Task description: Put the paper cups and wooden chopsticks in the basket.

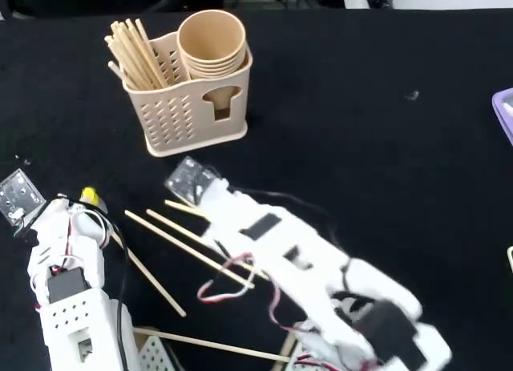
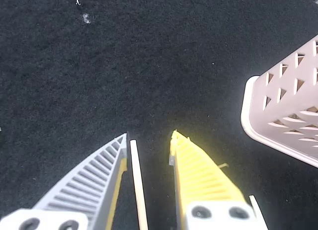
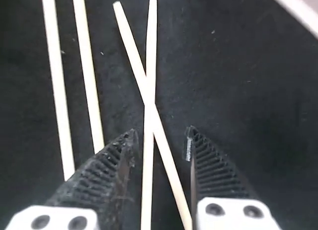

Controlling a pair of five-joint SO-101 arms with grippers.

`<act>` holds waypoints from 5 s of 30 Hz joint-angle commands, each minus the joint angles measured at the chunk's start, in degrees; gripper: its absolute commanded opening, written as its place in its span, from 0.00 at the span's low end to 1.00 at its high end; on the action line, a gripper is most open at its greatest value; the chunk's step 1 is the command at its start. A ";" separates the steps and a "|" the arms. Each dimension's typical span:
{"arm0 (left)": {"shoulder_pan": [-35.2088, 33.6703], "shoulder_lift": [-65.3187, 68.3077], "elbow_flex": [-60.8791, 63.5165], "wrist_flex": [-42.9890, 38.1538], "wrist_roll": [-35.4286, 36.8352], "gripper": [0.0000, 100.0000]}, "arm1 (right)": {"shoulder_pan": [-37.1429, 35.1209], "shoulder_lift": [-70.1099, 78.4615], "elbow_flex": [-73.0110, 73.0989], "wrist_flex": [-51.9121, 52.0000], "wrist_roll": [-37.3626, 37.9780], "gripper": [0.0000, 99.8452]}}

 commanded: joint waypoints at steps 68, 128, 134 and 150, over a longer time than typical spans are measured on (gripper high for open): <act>-0.48 -0.18 -0.48 -1.05 -0.70 0.15 | 4.04 14.99 -64.75 -31.03 -11.43 0.01; -0.48 -0.18 -0.48 -1.05 -0.70 0.15 | -12.66 19.12 -22.20 19.16 -8.44 0.27; -0.48 -0.18 -0.48 -1.05 -0.70 0.15 | -11.43 22.55 -27.03 25.23 -5.80 0.06; -0.48 -0.18 -0.57 -1.05 -0.70 0.15 | 6.59 -10.86 -20.44 33.58 1.14 0.01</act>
